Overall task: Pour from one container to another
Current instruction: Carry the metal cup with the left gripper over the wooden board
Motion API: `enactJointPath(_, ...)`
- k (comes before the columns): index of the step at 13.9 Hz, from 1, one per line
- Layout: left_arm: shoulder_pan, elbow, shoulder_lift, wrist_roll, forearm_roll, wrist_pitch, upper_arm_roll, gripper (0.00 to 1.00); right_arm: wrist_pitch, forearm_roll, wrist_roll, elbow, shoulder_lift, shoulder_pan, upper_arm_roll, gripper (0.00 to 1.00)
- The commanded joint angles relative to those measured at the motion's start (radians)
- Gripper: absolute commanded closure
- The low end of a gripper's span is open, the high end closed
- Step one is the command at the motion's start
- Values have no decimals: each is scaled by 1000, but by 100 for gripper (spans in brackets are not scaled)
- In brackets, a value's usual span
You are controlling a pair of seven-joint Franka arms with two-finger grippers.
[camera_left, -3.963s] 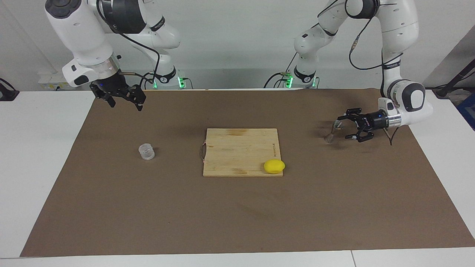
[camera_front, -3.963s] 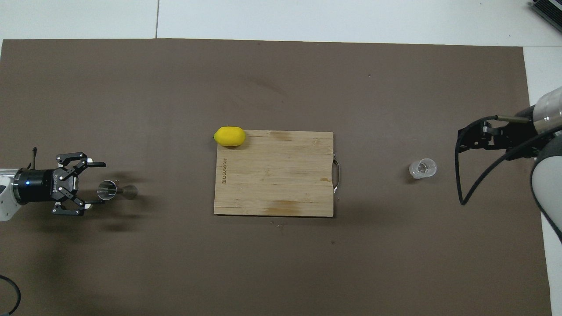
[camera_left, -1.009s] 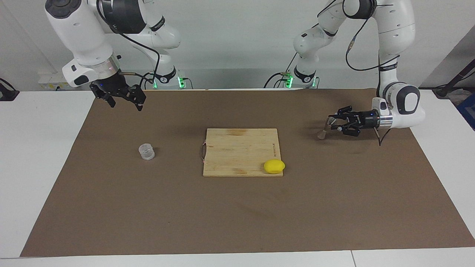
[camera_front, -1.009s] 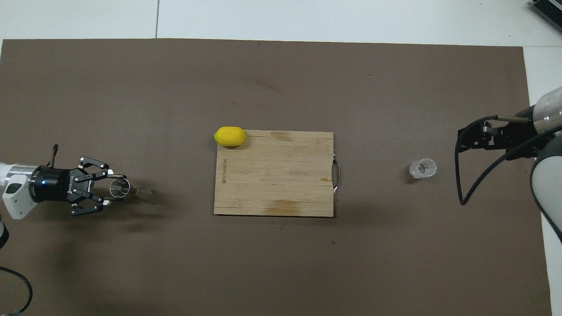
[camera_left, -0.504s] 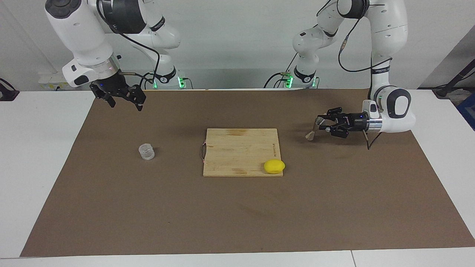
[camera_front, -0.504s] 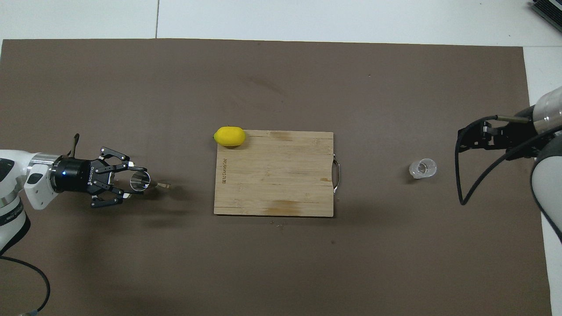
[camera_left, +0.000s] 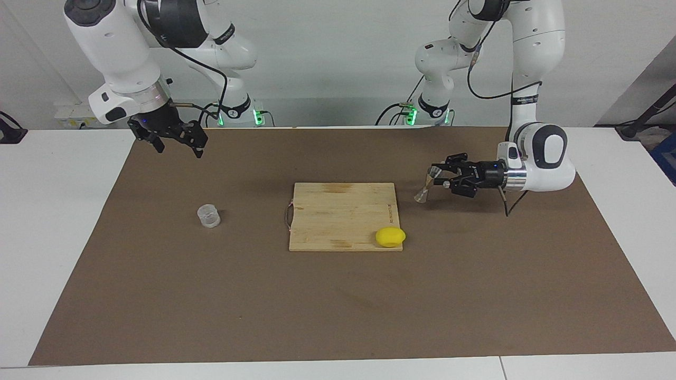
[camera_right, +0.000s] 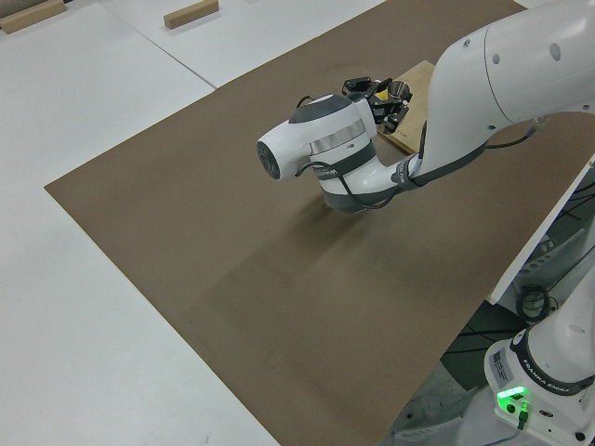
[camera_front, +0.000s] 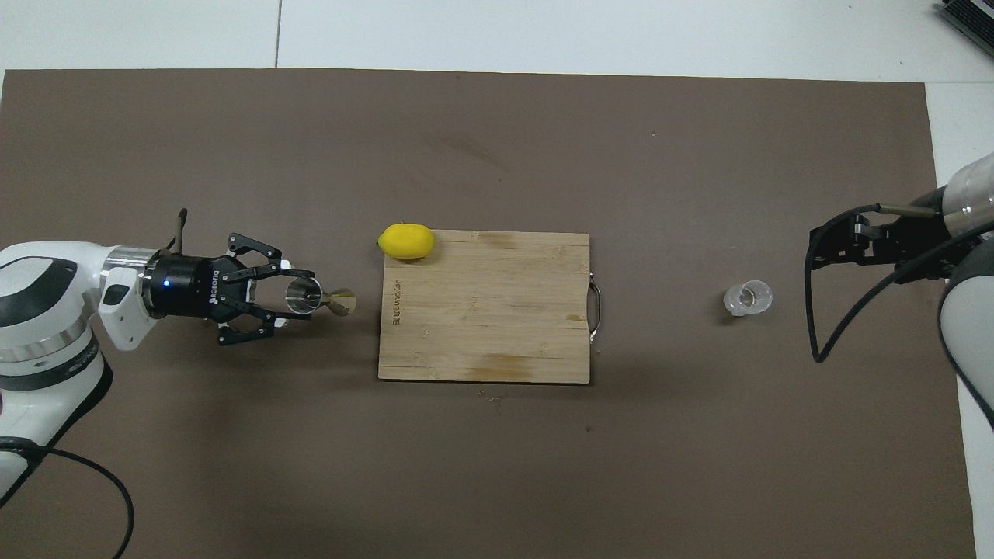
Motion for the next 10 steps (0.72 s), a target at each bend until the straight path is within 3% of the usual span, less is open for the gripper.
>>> enactJointPath(1, -120, -65, -68, -2, -105, 110, 16, 100, -6, -3, -15, -14, -15, -12, 6, 0)
enactJointPath(7, -335, -134, -138, -5, -299, 382, 13, 100, -6, -3, -15, -14, -15, -12, 6, 0)
enactJointPath(10, -465, -172, -143, 8, -467, 541, 15, 100, -6, -3, -15, -14, -15, -12, 6, 0)
